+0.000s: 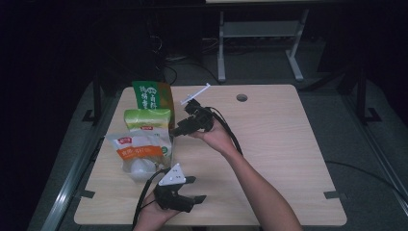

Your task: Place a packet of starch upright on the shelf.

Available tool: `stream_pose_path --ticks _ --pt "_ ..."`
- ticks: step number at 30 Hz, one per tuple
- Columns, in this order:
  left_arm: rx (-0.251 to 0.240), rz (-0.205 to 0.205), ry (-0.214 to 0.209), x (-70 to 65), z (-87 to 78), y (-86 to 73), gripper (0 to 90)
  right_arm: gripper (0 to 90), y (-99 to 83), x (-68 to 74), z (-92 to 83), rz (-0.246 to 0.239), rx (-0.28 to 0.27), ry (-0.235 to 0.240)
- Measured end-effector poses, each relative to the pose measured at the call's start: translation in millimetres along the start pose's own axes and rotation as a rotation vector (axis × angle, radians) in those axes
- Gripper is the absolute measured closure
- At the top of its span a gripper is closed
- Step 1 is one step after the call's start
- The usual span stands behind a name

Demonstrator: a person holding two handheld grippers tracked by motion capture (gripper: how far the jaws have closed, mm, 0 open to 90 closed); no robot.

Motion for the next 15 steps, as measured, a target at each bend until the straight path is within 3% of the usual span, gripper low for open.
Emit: stream_pose_path --ticks 15 --pt "0.007 0.005 0.004 1.5 -0.4 -0.3 27.7 42.8 -13.3 -12.7 -33.4 0.028 -0.014 -0.043"
Point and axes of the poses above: each handheld gripper's, and its own axes: z roughly forward along the jaws, y roughly out of its top, x roughly to its left, the point moved 5 cm from there along z, roughly forward along the jaws, and after that the axes turned 2 degrees about -x, right-handed, at the moved point
